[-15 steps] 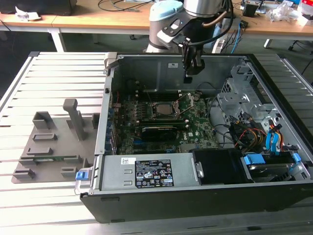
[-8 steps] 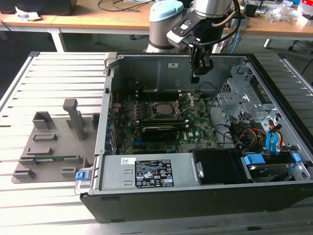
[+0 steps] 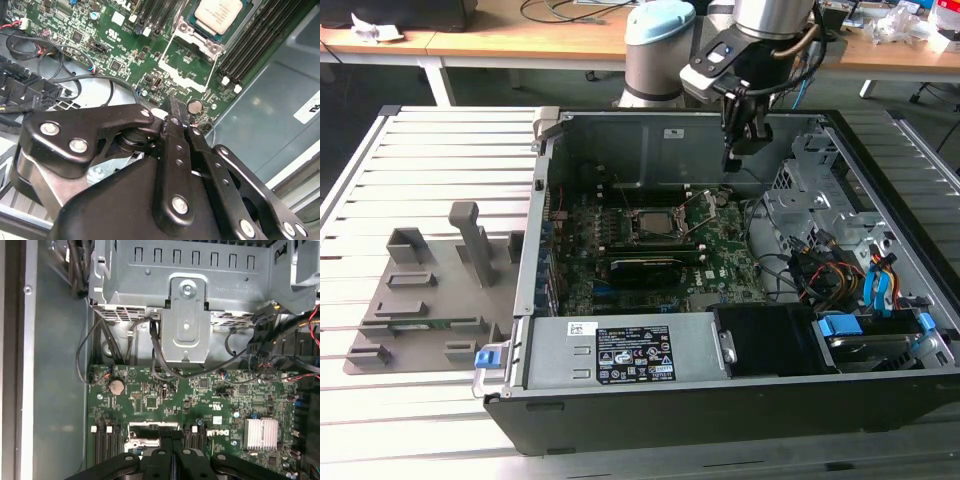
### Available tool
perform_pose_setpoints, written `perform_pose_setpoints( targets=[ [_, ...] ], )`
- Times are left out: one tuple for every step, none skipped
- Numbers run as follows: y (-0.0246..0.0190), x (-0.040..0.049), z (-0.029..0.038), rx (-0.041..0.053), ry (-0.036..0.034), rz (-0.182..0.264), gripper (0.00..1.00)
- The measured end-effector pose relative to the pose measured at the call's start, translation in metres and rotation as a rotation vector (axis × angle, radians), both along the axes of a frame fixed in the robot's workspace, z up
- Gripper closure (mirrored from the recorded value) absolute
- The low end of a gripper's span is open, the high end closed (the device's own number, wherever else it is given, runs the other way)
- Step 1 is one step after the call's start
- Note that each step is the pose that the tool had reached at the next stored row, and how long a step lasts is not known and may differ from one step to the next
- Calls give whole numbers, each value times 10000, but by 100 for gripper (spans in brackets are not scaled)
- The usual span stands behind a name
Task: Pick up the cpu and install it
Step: 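Close the cpu cover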
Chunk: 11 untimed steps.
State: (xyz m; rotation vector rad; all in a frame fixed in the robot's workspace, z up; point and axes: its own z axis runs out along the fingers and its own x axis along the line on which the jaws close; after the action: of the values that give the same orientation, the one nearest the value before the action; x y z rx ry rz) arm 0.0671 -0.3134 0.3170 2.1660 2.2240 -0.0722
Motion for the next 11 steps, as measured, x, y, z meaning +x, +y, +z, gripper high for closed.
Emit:
perform_pose_setpoints(
  targets=[
    [4, 18, -49, 0, 20, 0, 89],
    [9, 36, -75, 1, 29, 1, 89],
    [15, 51, -91, -2, 33, 5, 89],
    [17, 58, -101, -3, 35, 5, 89],
    [20, 64, -109, -3, 36, 5, 89],
    [25, 74, -122, -3, 37, 7, 89],
    [27, 80, -130, -4, 38, 7, 89],
    [32, 95, -148, -3, 41, 8, 89],
    [38, 113, -167, -4, 45, 8, 89],
    [47, 140, -189, -5, 52, 9, 89],
    [56, 173, -207, -5, 57, 9, 89]
  ],
)
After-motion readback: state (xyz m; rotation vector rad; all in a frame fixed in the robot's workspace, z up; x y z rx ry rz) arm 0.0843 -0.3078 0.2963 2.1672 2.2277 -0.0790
